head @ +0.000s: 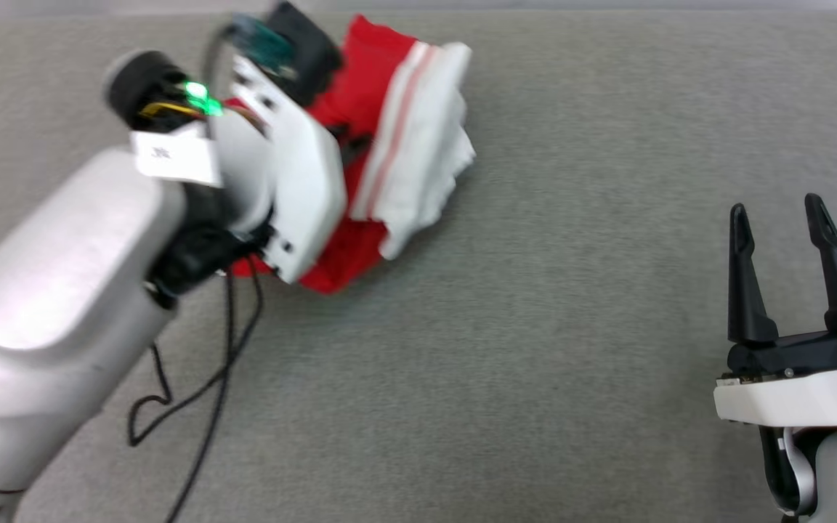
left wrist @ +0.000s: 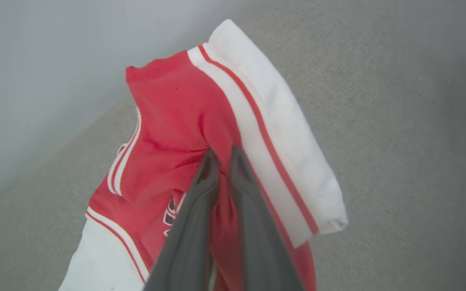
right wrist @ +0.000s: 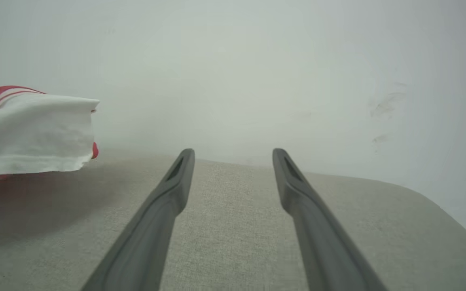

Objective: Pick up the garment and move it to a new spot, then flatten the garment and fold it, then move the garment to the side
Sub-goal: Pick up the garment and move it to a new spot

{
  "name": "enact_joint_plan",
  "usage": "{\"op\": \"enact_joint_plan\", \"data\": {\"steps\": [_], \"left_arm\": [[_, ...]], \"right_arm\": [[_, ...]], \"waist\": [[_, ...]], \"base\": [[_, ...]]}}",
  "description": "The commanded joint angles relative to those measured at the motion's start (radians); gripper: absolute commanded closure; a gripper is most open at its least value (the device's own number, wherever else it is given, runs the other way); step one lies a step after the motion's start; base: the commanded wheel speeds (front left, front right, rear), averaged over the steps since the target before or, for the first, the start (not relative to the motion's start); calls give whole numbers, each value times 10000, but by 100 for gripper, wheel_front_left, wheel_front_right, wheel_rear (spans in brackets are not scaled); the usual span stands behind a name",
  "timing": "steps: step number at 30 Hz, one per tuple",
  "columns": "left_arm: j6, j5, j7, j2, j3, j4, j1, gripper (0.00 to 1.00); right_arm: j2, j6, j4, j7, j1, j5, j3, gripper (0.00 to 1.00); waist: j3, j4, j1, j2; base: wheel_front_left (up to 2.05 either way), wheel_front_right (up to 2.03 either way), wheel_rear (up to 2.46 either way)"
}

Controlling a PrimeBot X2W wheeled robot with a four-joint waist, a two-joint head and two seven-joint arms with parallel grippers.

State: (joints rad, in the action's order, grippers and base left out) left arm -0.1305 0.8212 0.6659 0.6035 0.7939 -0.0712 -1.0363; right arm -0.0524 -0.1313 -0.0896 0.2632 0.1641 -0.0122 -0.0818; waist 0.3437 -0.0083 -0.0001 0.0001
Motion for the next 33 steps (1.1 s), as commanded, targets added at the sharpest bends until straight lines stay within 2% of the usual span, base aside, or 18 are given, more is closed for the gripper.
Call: {"op": "enact_joint_plan", "data": {"steps": [1,8,15,26,31,32,33], "left_arm": [[22,-59,-24,-186,315,81,-208,100],[22,67,-237,-999,1906,150,-836,100],[22,557,-848,-1564,3192,-442,-1244,100],[22,917,-1734,-1203,4598,-2953,-884,100],[23,1053,-2198,-1409,4835,-3555,-521,100],[23,1051,-2409,-1505,4850,-3624,-529,73],[23,992,-2649,-1600,4849,-3682,-538,4]], "right_arm": [[35,10,17,24,67,-88,-34,0],[38,10,94,24,109,-465,-125,0],[36,10,105,24,204,-673,-179,0],[36,10,93,24,425,-591,-63,0],[36,10,174,24,335,-492,-89,0],[36,10,193,24,301,-455,-95,0],[36,10,216,24,264,-430,-81,0]], "waist": [[-59,-608,1,-1],[158,-1535,1,-1],[406,-1906,1,-1],[735,-1860,1,-1],[672,-1681,1,-1],[609,-1627,1,-1],[529,-1574,1,-1]], "base": [[0,0,0],[0,0,0],[0,0,0],[0,0,0],[0,0,0],[0,0,0],[0,0,0]]}}
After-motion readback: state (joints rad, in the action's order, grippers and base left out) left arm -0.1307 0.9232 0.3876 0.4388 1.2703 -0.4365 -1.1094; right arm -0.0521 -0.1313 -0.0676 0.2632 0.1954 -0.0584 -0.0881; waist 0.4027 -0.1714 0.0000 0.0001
